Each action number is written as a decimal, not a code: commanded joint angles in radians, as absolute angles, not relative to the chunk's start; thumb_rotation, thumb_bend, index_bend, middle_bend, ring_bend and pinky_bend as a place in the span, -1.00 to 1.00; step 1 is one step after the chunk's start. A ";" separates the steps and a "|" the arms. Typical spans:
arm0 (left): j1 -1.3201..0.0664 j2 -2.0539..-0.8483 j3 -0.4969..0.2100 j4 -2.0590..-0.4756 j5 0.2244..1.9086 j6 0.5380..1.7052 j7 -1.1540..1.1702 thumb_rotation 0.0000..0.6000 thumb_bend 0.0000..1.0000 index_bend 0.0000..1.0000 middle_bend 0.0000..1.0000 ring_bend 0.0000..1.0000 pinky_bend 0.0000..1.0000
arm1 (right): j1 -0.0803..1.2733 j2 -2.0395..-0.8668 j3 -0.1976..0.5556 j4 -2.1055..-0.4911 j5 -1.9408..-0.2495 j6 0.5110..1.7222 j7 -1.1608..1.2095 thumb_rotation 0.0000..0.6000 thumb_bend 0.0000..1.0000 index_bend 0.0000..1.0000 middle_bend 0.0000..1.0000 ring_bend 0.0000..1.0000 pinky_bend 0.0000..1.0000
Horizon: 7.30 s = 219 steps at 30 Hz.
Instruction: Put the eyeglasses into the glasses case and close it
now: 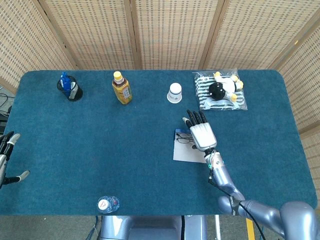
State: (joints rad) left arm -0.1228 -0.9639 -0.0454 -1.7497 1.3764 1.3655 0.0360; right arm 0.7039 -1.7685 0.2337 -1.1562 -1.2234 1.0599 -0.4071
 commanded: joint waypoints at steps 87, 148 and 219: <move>-0.112 -0.960 -0.038 -1.751 1.405 1.383 0.016 1.00 -1.00 -1.00 -1.00 -1.00 -1.00 | 0.636 -1.840 0.143 -0.995 -1.434 1.109 -0.451 1.00 0.14 -0.20 -1.00 -1.00 -0.94; -0.108 -0.955 -0.026 -1.758 1.436 1.394 0.008 1.00 -1.00 -1.00 -1.00 -1.00 -1.00 | 0.538 -1.468 -0.103 -1.447 -1.614 1.161 -0.478 1.00 0.14 0.49 -1.00 -1.00 -0.94; -0.128 -0.962 -0.033 -1.750 1.391 1.348 0.022 1.00 -1.00 -1.00 -1.00 -1.00 -1.00 | 0.825 -1.559 0.160 -1.291 -0.830 0.873 -0.880 1.00 0.14 -0.03 -0.85 -1.00 -0.94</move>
